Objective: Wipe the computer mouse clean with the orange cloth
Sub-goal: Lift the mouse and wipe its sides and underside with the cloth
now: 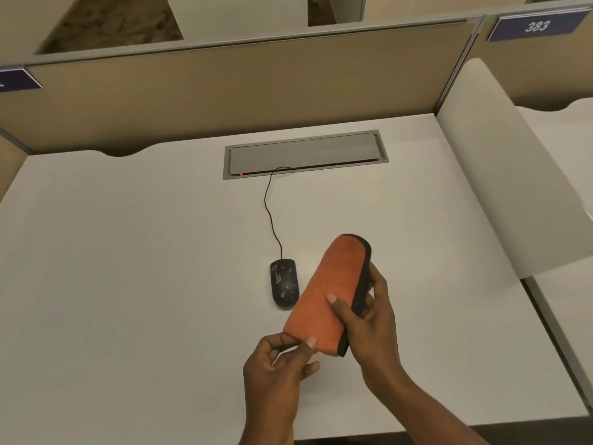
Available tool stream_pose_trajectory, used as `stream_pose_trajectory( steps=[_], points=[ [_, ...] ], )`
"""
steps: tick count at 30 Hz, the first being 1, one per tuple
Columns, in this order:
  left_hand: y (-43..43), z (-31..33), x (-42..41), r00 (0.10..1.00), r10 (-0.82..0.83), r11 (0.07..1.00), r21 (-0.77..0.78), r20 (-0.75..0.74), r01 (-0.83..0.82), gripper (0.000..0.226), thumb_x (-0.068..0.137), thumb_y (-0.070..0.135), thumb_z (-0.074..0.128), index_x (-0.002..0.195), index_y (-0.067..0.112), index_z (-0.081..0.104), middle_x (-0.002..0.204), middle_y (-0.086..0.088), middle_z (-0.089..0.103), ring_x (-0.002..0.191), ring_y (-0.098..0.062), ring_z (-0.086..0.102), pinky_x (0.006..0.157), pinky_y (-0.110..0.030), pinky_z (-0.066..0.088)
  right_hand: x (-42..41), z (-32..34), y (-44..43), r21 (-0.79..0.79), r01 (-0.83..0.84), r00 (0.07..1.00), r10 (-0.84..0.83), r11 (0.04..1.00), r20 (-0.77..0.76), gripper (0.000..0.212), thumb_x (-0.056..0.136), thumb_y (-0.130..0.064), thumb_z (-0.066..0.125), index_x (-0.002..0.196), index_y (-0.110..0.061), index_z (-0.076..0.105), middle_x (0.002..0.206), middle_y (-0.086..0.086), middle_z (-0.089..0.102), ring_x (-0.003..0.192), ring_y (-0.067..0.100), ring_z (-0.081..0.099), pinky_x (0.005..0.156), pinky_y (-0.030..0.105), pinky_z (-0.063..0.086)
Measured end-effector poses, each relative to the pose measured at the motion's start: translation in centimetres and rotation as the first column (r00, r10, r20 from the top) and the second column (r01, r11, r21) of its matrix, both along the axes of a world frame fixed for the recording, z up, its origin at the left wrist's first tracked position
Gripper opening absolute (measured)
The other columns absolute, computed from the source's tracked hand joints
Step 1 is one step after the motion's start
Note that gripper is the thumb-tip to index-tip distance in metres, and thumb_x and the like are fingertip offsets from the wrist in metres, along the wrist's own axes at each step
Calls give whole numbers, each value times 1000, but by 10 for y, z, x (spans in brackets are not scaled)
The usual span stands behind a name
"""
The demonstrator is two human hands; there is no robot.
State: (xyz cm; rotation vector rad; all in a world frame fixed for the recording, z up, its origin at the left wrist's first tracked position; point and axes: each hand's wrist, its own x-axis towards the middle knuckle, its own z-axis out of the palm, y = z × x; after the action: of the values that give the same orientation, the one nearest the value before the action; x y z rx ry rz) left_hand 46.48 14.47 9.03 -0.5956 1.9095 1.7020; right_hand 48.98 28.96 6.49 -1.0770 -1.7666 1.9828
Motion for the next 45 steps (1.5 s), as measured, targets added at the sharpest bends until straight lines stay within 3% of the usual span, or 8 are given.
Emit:
stream_pose_trajectory(
  steps=[5, 9, 13, 17, 22, 30, 35, 45],
  points=[
    [-23, -21, -10, 984, -165, 977, -147, -59, 155, 16, 81, 11, 88, 88, 12, 74, 87, -4, 81, 77, -22, 80, 75, -44, 66, -9, -2, 21, 346, -206, 978, 188, 915, 85, 84, 94, -40, 74, 160, -50, 23, 142, -36, 47, 110, -13, 58, 77, 3, 53],
    [-42, -37, -46, 844, -445, 858, -413, -299, 306, 17, 85, 22, 86, 85, 26, 69, 86, 16, 76, 83, -3, 72, 77, -29, 62, -12, -4, 27, 521, -257, 966, 233, 814, 113, 69, 100, -37, 66, 158, -51, 31, 143, -44, 43, 115, -10, 60, 93, 12, 52],
    [-50, -59, -98, 528, -750, 629, -677, -398, 383, 52, 82, 47, 82, 125, 32, 56, 130, 16, 61, 118, -6, 61, 96, -31, 56, -24, -19, 22, 604, -349, 936, 302, 717, 182, 66, 104, -30, 63, 157, -54, 30, 130, -27, 58, 110, 12, 64, 92, 35, 59],
    [-43, -74, -138, 376, -892, 429, -733, -251, 528, 104, 76, 62, 82, 158, 27, 29, 169, 6, 27, 153, -16, 30, 122, -34, 31, -42, -34, 11, 639, -389, 920, 309, 664, 239, 65, 105, -29, 60, 157, -54, 30, 120, -7, 64, 99, 7, 62, 85, 30, 57],
    [-33, -99, -167, 351, -924, 356, -683, -153, 638, 126, 70, 67, 85, 164, 26, 12, 174, 4, 14, 160, -19, 20, 127, -38, 23, -66, -41, 4, 635, -427, 904, 325, 643, 278, 60, 107, -27, 55, 157, -52, 33, 117, -4, 61, 96, 2, 59, 77, 11, 43],
    [-22, -114, -174, 307, -929, 364, -663, -208, 654, 114, 69, 56, 89, 158, 21, 27, 158, -2, 40, 143, -24, 43, 114, -38, 42, -82, -55, 7, 578, -568, 823, 379, 587, 423, 60, 108, -29, 49, 156, -57, 27, 118, 1, 58, 96, 19, 63, 81, 33, 56],
    [-21, -119, -170, 336, -911, 407, -649, -240, 642, 107, 69, 56, 88, 155, 24, 32, 154, 0, 45, 138, -23, 48, 110, -40, 48, -80, -57, 6, 571, -595, 802, 362, 566, 476, 57, 106, -32, 51, 160, -40, 32, 136, 3, 56, 108, 24, 64, 86, 33, 55],
    [-17, -111, -170, 340, -912, 404, -651, -230, 642, 107, 68, 62, 84, 155, 33, 29, 152, 5, 47, 135, -20, 52, 101, -45, 56, -76, -61, -22, 566, -578, 799, 267, 588, 539, 52, 106, -36, 51, 156, -38, 41, 133, 3, 50, 101, 27, 67, 78, 31, 49]
  ],
)
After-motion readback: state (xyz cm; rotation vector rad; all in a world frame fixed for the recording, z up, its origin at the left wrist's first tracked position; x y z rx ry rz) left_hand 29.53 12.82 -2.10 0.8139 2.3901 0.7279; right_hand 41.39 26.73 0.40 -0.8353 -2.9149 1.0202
